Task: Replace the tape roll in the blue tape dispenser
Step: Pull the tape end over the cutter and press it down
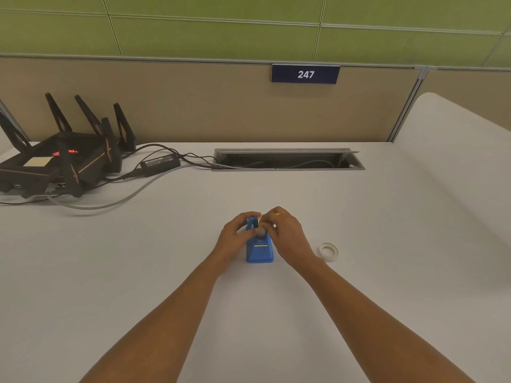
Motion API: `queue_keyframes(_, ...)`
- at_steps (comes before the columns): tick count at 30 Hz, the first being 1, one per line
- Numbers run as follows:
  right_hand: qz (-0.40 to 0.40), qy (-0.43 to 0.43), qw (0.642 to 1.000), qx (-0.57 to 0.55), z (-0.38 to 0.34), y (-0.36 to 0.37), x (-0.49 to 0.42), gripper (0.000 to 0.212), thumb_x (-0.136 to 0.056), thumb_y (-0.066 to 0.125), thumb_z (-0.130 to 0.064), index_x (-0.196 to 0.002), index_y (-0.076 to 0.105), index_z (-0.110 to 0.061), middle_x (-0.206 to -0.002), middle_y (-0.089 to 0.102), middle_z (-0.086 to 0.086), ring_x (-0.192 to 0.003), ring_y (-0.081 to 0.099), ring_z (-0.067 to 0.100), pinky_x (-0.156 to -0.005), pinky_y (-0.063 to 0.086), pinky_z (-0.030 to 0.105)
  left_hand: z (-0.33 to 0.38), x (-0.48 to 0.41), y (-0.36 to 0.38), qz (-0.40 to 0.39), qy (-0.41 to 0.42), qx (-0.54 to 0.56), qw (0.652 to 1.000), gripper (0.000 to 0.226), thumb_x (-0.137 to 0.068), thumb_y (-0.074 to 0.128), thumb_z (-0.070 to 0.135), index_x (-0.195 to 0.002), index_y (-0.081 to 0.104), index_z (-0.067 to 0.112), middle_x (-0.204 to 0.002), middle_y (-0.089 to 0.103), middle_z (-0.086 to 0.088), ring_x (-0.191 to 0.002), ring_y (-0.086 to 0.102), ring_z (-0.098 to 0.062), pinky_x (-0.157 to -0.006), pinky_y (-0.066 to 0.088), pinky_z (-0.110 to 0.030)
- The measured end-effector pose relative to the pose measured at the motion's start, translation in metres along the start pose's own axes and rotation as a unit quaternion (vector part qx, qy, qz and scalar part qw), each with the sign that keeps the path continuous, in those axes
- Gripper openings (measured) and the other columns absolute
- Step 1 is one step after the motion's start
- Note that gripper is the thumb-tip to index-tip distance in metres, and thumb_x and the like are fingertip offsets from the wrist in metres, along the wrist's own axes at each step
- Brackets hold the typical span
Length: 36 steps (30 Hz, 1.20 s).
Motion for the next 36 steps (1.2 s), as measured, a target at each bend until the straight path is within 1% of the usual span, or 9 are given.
queue_keyframes(2,0.006,-0.004,1.0,0.004,0.0,0.0,0.003,0.019,-0.092,0.047,-0.012,-0.095,0.064,-0.005,-0.098,0.061,0.011,-0.078,0.047,0.011,-0.063,0.032,0.002,0.0,0.0,-0.001,0.005,-0.012,0.021,1.0,0.028,-0.088,0.05,0.015,-0.095,0.058,0.041,-0.113,0.061,0.002,-0.11,0.055,-0.019,-0.1,0.044,-0.04)
queue_keyframes(4,0.006,-0.007,1.0,0.003,-0.001,0.001,0.007,0.018,-0.091,0.048,-0.011,-0.093,0.065,-0.005,-0.097,0.061,0.011,-0.077,0.049,0.012,-0.063,0.034,0.001,0.002,-0.001,0.0,0.01,-0.018,0.029,0.999,0.023,-0.09,0.049,0.02,-0.1,0.058,0.038,-0.119,0.06,-0.003,-0.11,0.056,-0.02,-0.101,0.044,-0.04)
queue_keyframes(8,0.0,0.005,1.0,0.002,-0.001,0.003,0.013,0.02,-0.092,0.048,-0.015,-0.098,0.065,-0.006,-0.1,0.061,0.012,-0.088,0.058,0.021,-0.072,0.035,0.012,0.001,-0.003,0.003,0.02,-0.026,0.011,0.999,0.027,-0.088,0.053,0.026,-0.114,0.057,0.03,-0.128,0.056,-0.005,-0.116,0.051,-0.02,-0.103,0.041,-0.041)
queue_keyframes(10,0.001,0.011,1.0,0.004,-0.003,0.003,0.015,0.021,-0.092,0.048,-0.016,-0.101,0.064,-0.006,-0.102,0.061,0.013,-0.092,0.058,0.023,-0.076,0.037,0.017,0.003,-0.004,0.003,0.024,-0.027,-0.002,0.999,0.029,-0.086,0.055,0.026,-0.115,0.057,0.026,-0.128,0.055,-0.006,-0.116,0.05,-0.02,-0.103,0.041,-0.041)
queue_keyframes(16,-0.005,0.025,1.0,0.019,-0.008,0.002,0.018,0.023,-0.092,0.049,-0.019,-0.103,0.064,-0.007,-0.106,0.061,0.014,-0.095,0.057,0.024,-0.081,0.041,0.024,0.004,-0.004,0.002,0.014,-0.027,-0.011,0.999,0.032,-0.085,0.057,0.021,-0.118,0.057,0.021,-0.129,0.054,-0.009,-0.121,0.047,-0.024,-0.105,0.039,-0.047)
queue_keyframes(21,-0.001,0.027,0.999,0.026,-0.009,0.001,0.023,0.022,-0.092,0.048,-0.019,-0.103,0.064,-0.008,-0.106,0.061,0.012,-0.098,0.055,0.023,-0.08,0.04,0.023,0.006,-0.004,0.002,0.01,-0.024,-0.015,1.0,0.027,-0.085,0.057,0.017,-0.112,0.057,0.024,-0.129,0.054,-0.007,-0.121,0.046,-0.025,-0.105,0.039,-0.048)
queue_keyframes(27,0.011,0.025,0.998,0.05,-0.008,0.001,0.031,0.023,-0.091,0.05,-0.026,-0.104,0.065,-0.013,-0.106,0.062,0.007,-0.099,0.054,0.019,-0.075,0.035,0.019,0.004,-0.004,0.003,-0.003,-0.039,-0.016,0.999,0.04,-0.083,0.06,0.014,-0.121,0.054,0.025,-0.135,0.05,-0.006,-0.127,0.042,-0.024,-0.108,0.035,-0.043)
queue_keyframes(34,0.017,0.026,0.998,0.061,-0.009,0.0,0.035,0.023,-0.091,0.05,-0.027,-0.103,0.065,-0.015,-0.107,0.062,0.005,-0.1,0.052,0.018,-0.074,0.033,0.018,0.005,-0.001,0.003,0.007,-0.032,-0.005,0.999,0.037,-0.083,0.06,0.02,-0.12,0.056,0.024,-0.134,0.051,-0.009,-0.125,0.045,-0.027,-0.107,0.037,-0.049)
queue_keyframes(36,0.017,0.03,0.998,0.058,-0.009,0.0,0.037,0.023,-0.091,0.051,-0.028,-0.103,0.065,-0.015,-0.107,0.063,0.006,-0.098,0.053,0.018,-0.075,0.034,0.019,0.005,-0.001,0.004,0.012,-0.024,-0.01,1.0,0.038,-0.083,0.061,0.019,-0.12,0.056,0.022,-0.134,0.051,-0.009,-0.125,0.045,-0.026,-0.108,0.036,-0.046)
Point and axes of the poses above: each hand's wrist, its own x-axis away from the middle knuckle, its own y-axis out of the palm, z = x × y, the point moved 4 cm from there along -x, towards the middle knuckle
